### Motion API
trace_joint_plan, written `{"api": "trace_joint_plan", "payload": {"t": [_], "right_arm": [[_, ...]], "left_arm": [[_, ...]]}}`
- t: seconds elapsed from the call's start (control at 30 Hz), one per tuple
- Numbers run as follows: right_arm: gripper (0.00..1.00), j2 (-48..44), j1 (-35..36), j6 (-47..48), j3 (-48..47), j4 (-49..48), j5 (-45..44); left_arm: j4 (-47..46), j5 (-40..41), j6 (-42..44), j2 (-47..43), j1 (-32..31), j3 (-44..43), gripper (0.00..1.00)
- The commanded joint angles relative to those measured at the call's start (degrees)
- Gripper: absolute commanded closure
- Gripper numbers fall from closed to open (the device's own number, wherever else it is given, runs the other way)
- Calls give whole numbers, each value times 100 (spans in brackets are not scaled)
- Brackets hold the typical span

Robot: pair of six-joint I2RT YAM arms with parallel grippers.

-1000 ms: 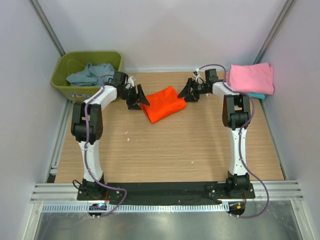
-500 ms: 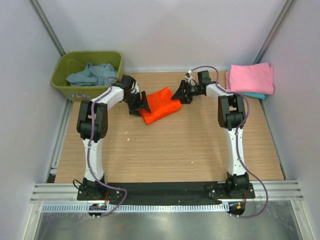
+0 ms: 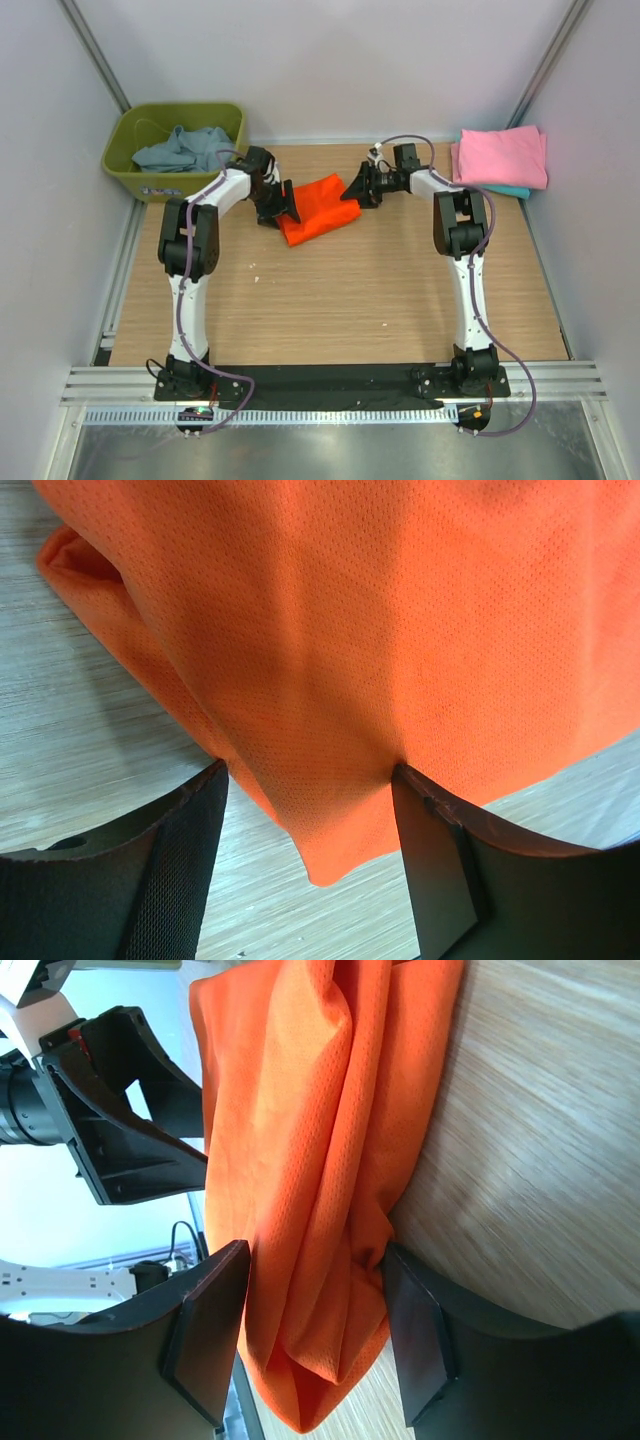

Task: Fold and stack the t-shirts
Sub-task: Neatly place the folded tshirt to the corner

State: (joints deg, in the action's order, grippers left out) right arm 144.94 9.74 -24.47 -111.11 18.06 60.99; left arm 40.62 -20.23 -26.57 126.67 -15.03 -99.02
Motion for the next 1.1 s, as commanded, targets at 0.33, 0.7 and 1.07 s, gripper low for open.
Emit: {"api": "trace_joint_plan", "payload": {"t": [0.33,0.7,1.07], "right_arm": [[70,289,283,-217,-60,-427,-245],[99,-904,-156,2295,-948,1480,-2230],[99,-2136,-903,3430,-578,1973,-3383]], "left_arm": [[7,441,213,235,-27,-170,32],[341,722,1319,-46,-62,-1215,19],[640,-243,1541,129,-53,-1981,0]]}}
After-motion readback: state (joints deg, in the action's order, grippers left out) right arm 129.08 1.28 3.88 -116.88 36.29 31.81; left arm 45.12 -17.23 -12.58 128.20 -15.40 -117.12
